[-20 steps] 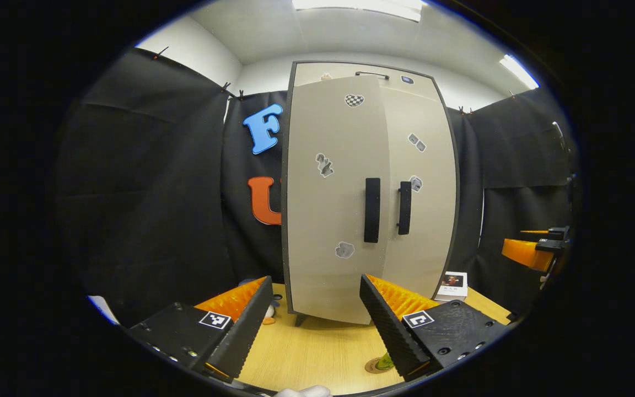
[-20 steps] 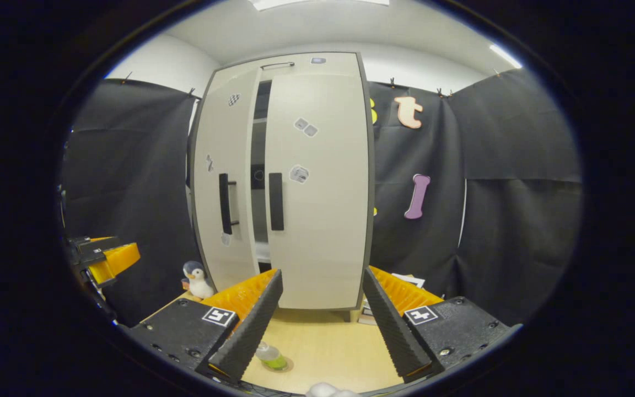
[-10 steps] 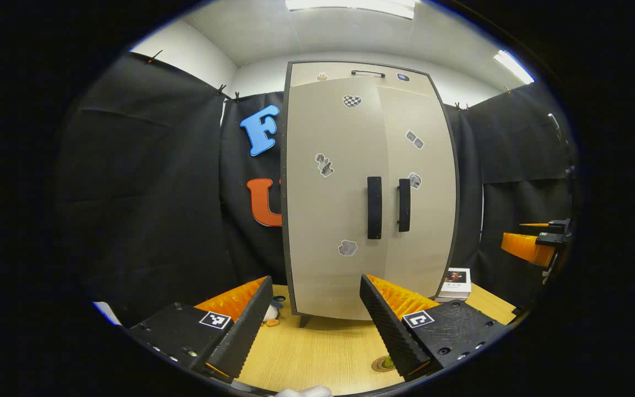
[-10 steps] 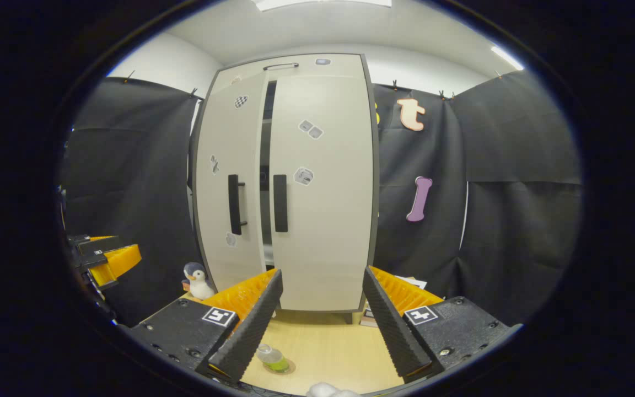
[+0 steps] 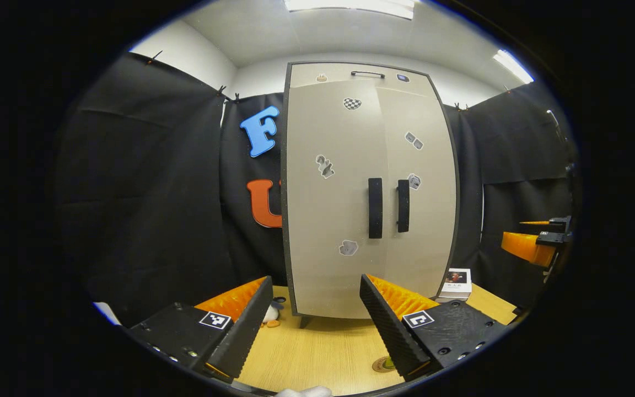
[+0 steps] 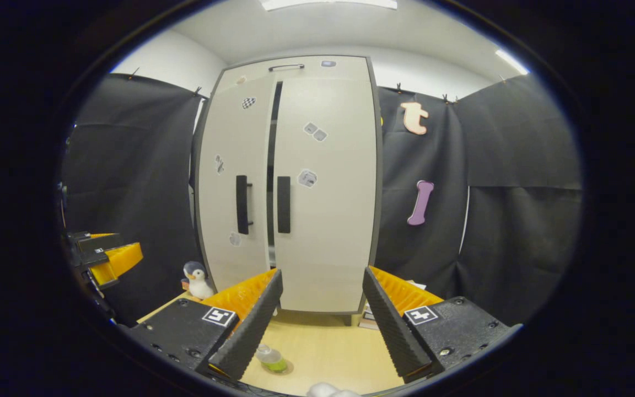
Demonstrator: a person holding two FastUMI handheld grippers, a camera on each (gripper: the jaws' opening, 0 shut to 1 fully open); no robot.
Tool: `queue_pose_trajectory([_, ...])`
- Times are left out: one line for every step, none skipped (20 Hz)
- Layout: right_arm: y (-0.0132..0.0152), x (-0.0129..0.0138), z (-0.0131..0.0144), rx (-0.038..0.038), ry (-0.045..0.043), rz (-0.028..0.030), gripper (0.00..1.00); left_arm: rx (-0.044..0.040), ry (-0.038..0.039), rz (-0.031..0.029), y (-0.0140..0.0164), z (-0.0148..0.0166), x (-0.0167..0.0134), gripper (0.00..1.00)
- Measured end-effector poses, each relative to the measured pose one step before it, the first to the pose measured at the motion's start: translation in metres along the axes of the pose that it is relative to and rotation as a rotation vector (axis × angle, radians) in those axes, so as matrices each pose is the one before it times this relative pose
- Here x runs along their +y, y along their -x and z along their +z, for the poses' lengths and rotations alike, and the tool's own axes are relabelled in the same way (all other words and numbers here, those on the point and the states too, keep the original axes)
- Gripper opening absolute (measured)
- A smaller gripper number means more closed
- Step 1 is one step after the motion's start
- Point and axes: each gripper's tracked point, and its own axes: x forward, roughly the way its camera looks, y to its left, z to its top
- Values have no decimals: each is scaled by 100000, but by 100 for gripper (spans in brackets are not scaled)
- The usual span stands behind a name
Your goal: Grasp the bottle in the cabinet with the left hand and place it on the coaster, then close the right door with the right hand and the left door with the left hand.
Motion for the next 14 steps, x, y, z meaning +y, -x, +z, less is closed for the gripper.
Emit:
queue_pose_trajectory([82, 119, 28, -20, -252, 270, 96, 159, 113, -58, 28, -24, -100, 97])
queue_pose_trajectory([54, 43, 55, -135, 191, 20, 96, 160, 116, -69, -1, -31, 61, 97])
queue_pose_trajectory([23, -24, -1, -212, 230, -12, 96, 5, 28, -175, -1, -58, -46, 97])
queue_pose_trajectory([15, -15, 5, 7, 71, 5, 96, 33, 18, -23, -1, -2, -94, 97])
queue_pose_trajectory([9, 86, -66, 22, -133, 258, 96, 62, -9, -158, -57, -29, -63, 97])
queue_pose_trajectory([60, 39, 15, 2, -143, 8, 96, -9, 26, 16, 79, 10, -59, 97])
queue_pose_trajectory([-16, -74, 3, -14, -119, 6, 96, -192, 38, 63, 13, -10, 16, 97])
queue_pose_trajectory([27, -58, 14, -60, -40, -89, 96, 129, 56, -78, 47, 17, -82, 97])
queue_pose_trajectory([13, -121, -11, -104, 62, -238, 96, 6, 114, 78, 1, 42, 61, 97])
queue_pose_trajectory([39, -80, 17, -218, 100, -45, 96, 0, 80, -74, -67, -17, -9, 97])
queue_pose_trajectory([-84, -98, -129, 99, 172, -388, 94, -242, -62, -30, 60, 68, -38, 97])
queue_pose_trajectory([53, -96, -121, 307, -1, -134, 94, 34, -246, -23, 31, -15, -65, 97])
queue_pose_trajectory([-33, 27, -146, 162, -329, 117, 94, 199, -116, 129, -48, -43, 81, 97])
queue_pose_trajectory([-4, 58, -2, 225, -239, 74, 96, 82, 145, -98, 28, -34, -23, 97])
